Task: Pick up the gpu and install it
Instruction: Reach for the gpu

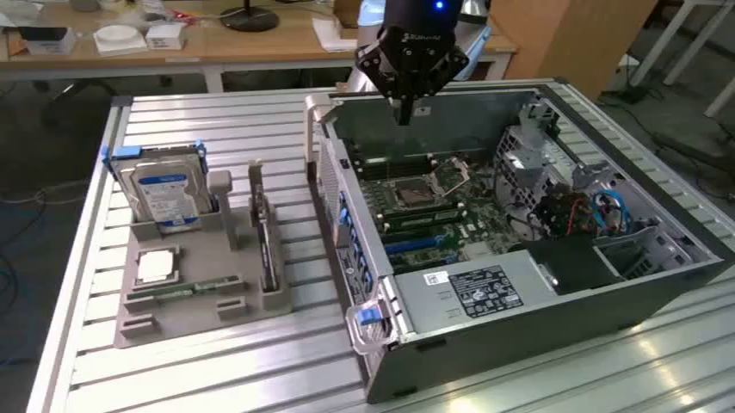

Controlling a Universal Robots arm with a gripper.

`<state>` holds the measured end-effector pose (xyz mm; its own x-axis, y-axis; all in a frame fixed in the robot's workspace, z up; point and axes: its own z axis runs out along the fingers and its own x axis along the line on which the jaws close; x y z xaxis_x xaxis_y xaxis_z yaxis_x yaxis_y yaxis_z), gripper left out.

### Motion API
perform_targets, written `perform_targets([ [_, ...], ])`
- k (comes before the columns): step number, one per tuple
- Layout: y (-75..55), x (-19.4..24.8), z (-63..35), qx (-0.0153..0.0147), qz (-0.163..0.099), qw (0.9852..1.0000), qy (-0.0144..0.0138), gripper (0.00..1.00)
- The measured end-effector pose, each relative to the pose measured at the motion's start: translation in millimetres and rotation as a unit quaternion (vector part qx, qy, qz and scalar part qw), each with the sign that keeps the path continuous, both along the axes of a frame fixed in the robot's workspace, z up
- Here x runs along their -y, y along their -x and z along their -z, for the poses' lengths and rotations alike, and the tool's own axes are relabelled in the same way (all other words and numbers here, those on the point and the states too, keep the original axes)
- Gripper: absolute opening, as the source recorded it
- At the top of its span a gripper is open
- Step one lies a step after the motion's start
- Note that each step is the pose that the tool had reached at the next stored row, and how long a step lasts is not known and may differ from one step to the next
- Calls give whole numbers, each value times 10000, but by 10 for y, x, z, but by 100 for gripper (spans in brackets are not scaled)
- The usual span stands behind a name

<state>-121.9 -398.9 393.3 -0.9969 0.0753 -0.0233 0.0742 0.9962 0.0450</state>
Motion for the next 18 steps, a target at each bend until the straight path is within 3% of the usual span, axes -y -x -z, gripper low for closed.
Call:
perform_targets([
  [10, 19, 0, 1, 0, 0, 10000, 0, 10],
  [18, 157, 0, 1, 0, -1, 10000, 0, 10],
])
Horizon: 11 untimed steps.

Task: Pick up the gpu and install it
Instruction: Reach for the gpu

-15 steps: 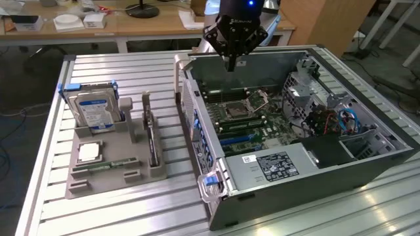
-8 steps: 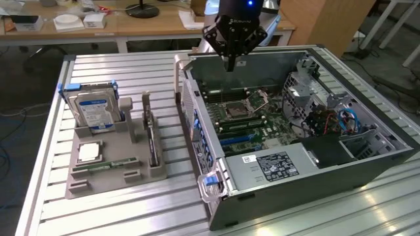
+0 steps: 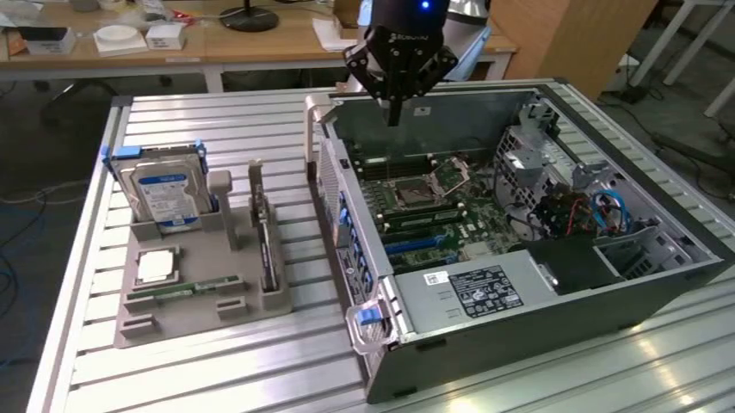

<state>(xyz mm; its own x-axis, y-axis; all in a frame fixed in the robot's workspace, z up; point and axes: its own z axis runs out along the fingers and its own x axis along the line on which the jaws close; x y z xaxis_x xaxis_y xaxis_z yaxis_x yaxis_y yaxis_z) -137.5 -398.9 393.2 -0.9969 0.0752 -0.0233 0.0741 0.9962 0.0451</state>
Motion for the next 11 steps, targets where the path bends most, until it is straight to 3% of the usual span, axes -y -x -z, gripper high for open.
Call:
perform_targets([
  [11, 212, 0, 3, 0, 1, 10000, 0, 10],
])
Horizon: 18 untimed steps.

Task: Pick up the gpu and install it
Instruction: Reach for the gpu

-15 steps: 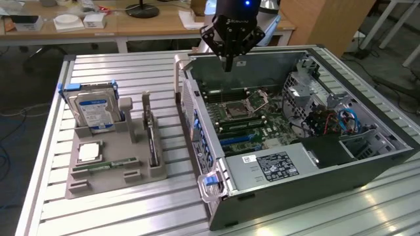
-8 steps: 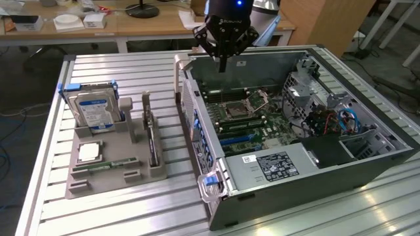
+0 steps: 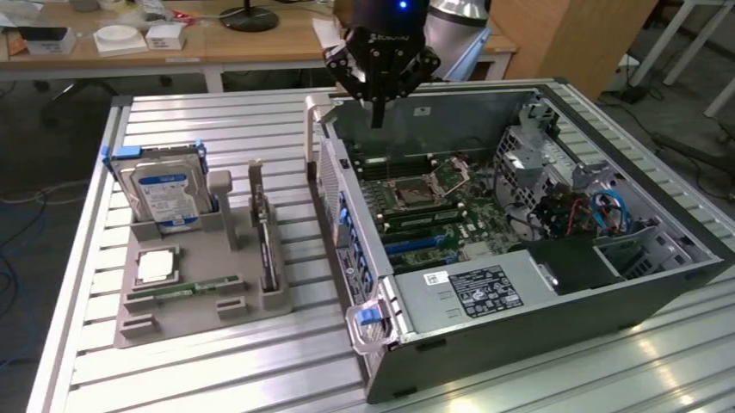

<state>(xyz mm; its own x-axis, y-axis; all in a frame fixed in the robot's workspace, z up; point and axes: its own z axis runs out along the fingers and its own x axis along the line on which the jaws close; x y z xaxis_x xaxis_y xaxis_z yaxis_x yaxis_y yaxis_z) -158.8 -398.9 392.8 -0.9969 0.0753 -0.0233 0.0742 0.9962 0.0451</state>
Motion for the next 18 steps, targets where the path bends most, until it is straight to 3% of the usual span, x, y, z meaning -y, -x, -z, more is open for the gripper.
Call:
perform_targets([
  [18, 381, 0, 5, 0, 0, 10000, 0, 10],
])
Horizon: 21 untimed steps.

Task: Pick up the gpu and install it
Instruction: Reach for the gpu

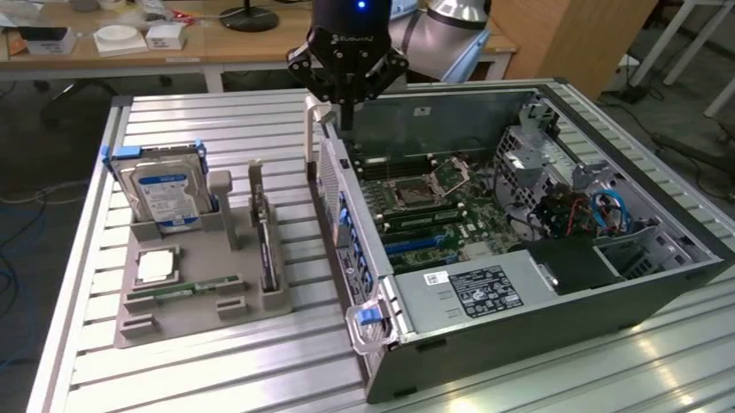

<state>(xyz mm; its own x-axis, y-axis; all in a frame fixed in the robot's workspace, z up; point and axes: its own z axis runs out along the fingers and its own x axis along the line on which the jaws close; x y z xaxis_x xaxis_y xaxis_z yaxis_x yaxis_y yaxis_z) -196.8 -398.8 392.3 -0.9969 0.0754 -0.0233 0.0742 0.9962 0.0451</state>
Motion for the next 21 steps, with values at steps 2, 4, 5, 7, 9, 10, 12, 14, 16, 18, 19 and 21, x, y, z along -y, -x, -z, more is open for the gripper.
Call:
perform_targets([
  [2, 45, 0, 1, 0, 0, 10000, 0, 10],
  [4, 88, 0, 1, 0, -1, 10000, 0, 10],
  [5, 111, 0, 1, 0, -1, 10000, 0, 10],
  [7, 158, 0, 1, 0, 0, 10000, 0, 10],
  [9, 206, 0, 2, 0, 0, 10000, 0, 10],
  [10, 229, 0, 3, 0, 0, 10000, 0, 10],
  [12, 275, 0, 3, 0, 0, 10000, 0, 10],
  [14, 324, 0, 4, 0, -1, 10000, 0, 10],
  [16, 377, 0, 4, 0, 0, 10000, 0, 10],
  [18, 427, 0, 5, 0, 0, 10000, 0, 10],
  [19, 452, 0, 5, 0, -1, 10000, 0, 10],
  [21, 504, 0, 6, 0, 0, 10000, 0, 10],
])
